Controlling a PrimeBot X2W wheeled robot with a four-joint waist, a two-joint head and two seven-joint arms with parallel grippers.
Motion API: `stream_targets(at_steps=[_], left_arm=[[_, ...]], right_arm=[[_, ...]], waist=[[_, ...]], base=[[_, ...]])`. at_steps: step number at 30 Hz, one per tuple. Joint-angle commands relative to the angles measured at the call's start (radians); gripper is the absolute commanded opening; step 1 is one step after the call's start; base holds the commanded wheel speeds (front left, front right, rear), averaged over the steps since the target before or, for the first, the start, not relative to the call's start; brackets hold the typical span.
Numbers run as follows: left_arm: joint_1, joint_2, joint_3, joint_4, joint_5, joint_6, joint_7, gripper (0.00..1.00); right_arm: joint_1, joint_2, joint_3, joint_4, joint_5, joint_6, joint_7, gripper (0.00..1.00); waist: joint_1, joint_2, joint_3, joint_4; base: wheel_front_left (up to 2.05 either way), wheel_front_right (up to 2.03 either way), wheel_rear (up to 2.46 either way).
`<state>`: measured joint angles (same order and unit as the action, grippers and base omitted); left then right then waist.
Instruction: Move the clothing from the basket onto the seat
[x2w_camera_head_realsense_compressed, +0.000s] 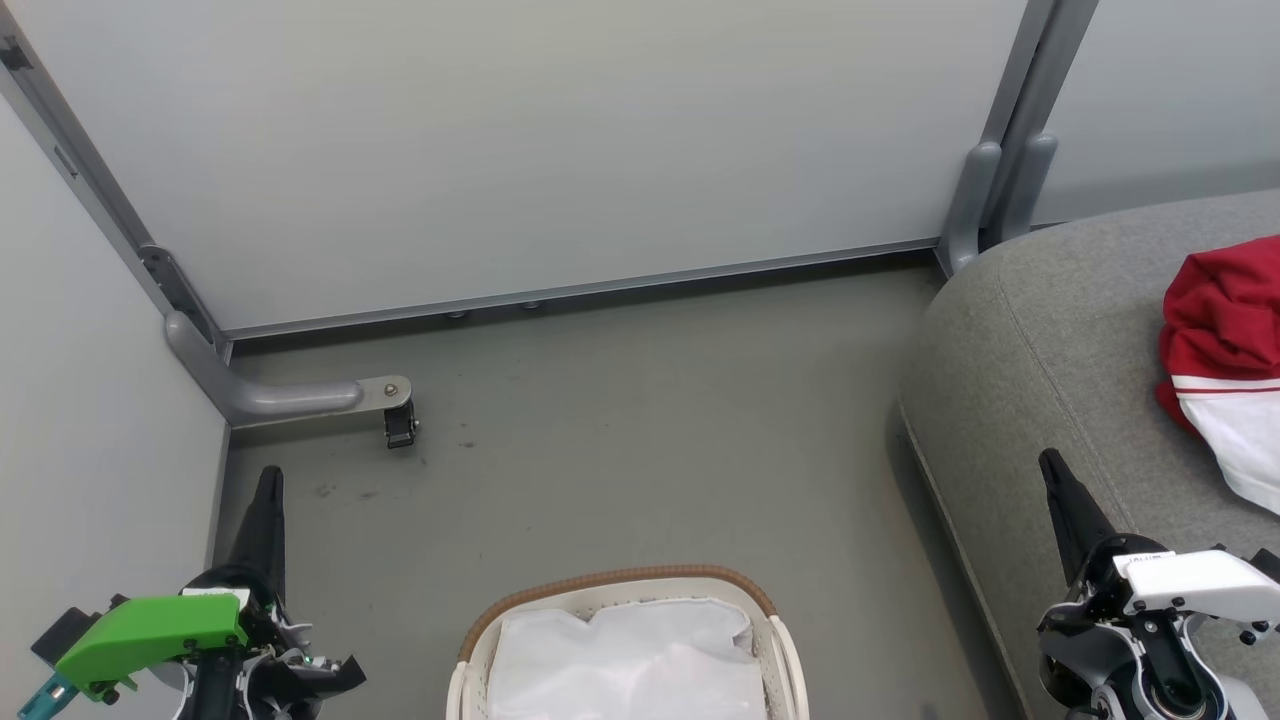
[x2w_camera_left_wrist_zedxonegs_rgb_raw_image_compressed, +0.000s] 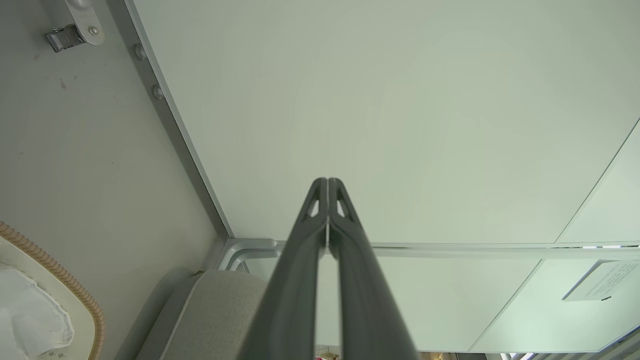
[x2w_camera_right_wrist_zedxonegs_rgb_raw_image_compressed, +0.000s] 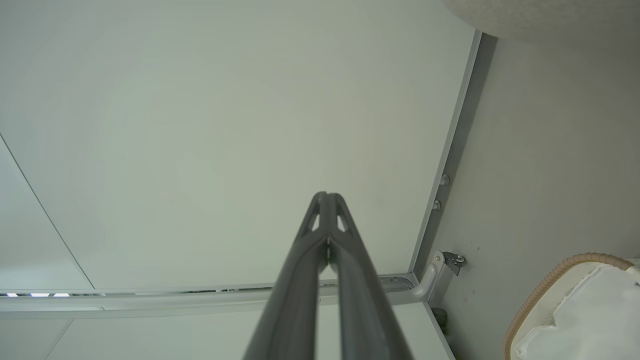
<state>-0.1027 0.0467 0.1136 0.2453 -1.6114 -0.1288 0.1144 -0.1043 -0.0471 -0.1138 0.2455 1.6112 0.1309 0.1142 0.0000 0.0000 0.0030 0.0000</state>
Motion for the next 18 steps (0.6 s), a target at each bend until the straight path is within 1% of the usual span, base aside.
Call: stream_targets(at_steps=[1,18], left_arm=[[-0.012,0.007,0.002,-0.002,-0.003,-0.005,0.003,0.00],[-0.012,0.007,0.002,-0.002,-0.003,-0.005,0.003,0.00]], right_arm=[[-0.007,-0.006,-0.002,-0.004,0.003,0.000,0.004,0.00],[-0.007,-0.006,-0.002,-0.004,0.003,0.000,0.003,0.00]], waist=[[0.0000,0.0000,0.000,0.000],[0.0000,0.0000,0.000,0.000]], base=[[0.00,0.00,0.00],[0.00,0.00,0.00]])
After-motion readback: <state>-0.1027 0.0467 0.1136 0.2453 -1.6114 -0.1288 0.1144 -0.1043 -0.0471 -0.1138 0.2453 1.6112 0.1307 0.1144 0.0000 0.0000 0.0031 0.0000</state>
